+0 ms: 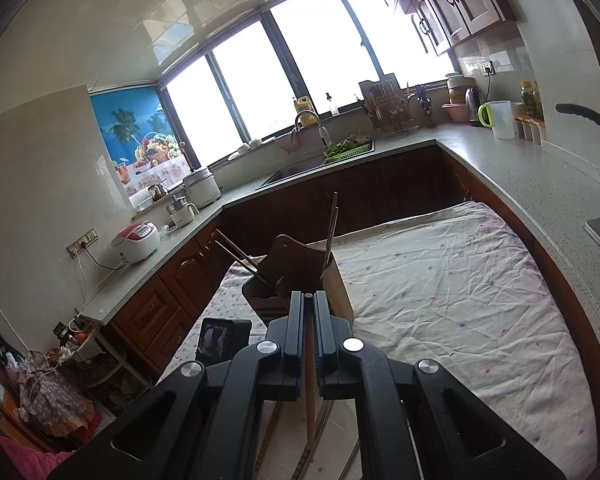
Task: Organize utensils
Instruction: 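Lift the wooden chopstick with the left tool and carry it above the holder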
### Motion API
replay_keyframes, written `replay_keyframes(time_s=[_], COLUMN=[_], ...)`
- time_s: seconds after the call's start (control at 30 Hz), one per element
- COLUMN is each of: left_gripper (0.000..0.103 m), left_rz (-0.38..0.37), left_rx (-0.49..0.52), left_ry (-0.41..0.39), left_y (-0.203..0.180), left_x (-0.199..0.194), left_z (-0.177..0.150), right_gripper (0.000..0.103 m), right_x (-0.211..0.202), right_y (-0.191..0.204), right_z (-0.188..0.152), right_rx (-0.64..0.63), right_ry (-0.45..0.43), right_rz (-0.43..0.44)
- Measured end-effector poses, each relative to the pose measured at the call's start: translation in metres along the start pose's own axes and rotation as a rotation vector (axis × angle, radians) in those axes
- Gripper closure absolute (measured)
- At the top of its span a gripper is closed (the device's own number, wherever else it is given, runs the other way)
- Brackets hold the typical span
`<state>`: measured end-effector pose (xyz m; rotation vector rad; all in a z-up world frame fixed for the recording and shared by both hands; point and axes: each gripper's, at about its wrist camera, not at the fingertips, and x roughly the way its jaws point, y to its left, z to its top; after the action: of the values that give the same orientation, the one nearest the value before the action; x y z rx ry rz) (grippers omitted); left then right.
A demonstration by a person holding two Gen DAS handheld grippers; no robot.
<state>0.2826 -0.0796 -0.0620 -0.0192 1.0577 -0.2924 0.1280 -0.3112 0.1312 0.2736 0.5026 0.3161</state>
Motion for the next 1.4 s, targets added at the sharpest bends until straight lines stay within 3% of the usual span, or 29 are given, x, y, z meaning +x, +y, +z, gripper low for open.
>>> replay_keyframes(time_s=[0.17, 0.43, 0.6, 0.97, 1.4], left_gripper=[0.099, 0.099, 0.099, 0.099, 0.099], left_rz=[-0.102, -0.216, -0.238, -0.259, -0.221], left_rx=[-0.054, -0.070, -0.077, -0.099, -0.112], left_ry=[-0.071, -0.273, -0.347, -0.445, -0.637], left_y=[0.005, 0.015, 0.028, 0.046, 0.062], left_x=[-0.040, -0.147, -0.187, -0.222, -0.270], left_z=[-0.009, -0.020, -0.024, -0.025, 0.013], right_gripper=[0.099, 0.099, 0.099, 0.099, 0.099], right_x=[-0.006, -0.012, -0.007, 0.001, 0.026], right_y=[0.000, 0.008, 0.017, 0.037, 0.041], right_z=[0.001, 0.008, 0.009, 0.021, 0.050], right_rx=[-0.003, -0.022, -0.038, -0.076, -0.086], right_ry=[-0.010, -0.036, -0.035, -0.048, -0.097], right_rz=[-0.005, 0.001, 0.014, 0.032, 0.026])
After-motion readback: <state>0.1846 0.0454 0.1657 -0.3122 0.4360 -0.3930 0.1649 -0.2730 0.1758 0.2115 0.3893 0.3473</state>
